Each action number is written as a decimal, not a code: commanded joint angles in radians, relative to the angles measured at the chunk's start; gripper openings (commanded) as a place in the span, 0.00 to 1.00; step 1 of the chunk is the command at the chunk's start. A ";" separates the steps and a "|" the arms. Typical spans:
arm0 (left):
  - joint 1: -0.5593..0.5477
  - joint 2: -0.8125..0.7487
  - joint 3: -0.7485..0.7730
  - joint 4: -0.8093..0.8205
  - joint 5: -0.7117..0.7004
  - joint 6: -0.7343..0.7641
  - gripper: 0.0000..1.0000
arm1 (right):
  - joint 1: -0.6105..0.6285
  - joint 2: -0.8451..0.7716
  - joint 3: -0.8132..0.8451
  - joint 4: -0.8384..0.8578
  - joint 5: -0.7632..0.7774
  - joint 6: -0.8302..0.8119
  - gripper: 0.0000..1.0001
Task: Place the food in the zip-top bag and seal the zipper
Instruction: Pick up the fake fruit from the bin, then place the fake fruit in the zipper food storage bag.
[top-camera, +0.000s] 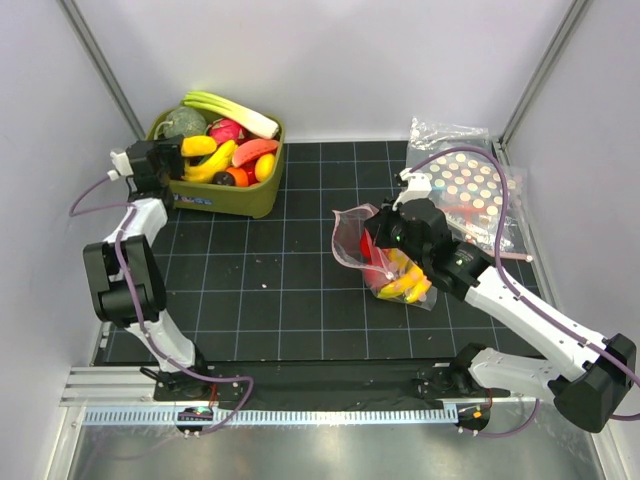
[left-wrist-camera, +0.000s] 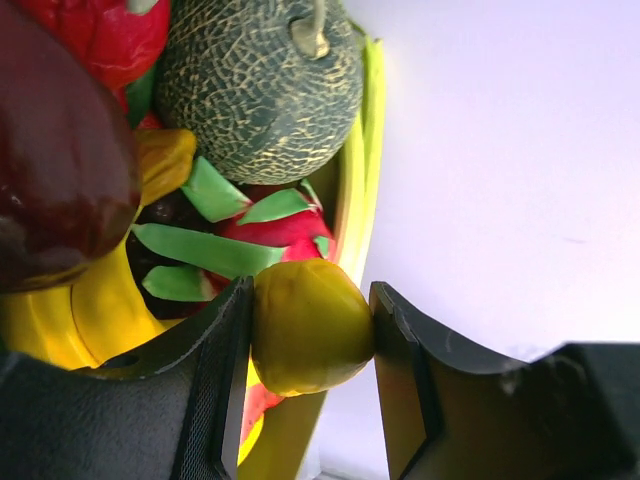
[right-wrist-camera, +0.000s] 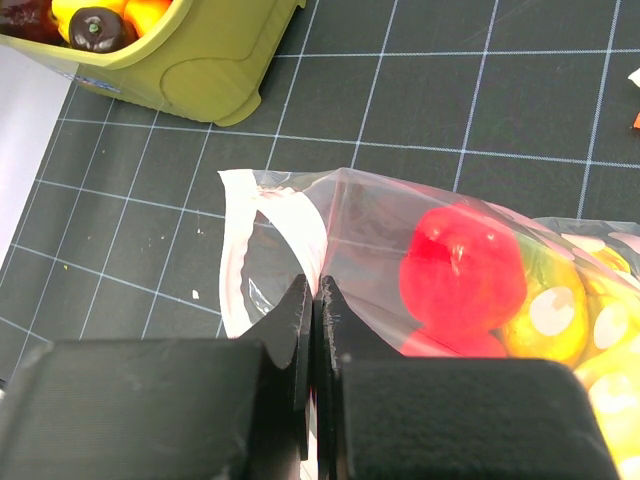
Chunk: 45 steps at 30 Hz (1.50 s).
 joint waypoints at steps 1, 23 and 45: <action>-0.002 -0.100 -0.028 0.062 -0.077 0.008 0.11 | 0.004 -0.017 -0.001 0.059 -0.003 0.007 0.01; -0.011 -0.445 -0.329 0.081 0.187 -0.128 0.04 | 0.004 0.027 0.008 0.072 -0.053 -0.003 0.01; -0.469 -0.827 -0.461 -0.077 0.157 0.066 0.02 | 0.005 0.011 0.029 0.059 -0.091 -0.005 0.01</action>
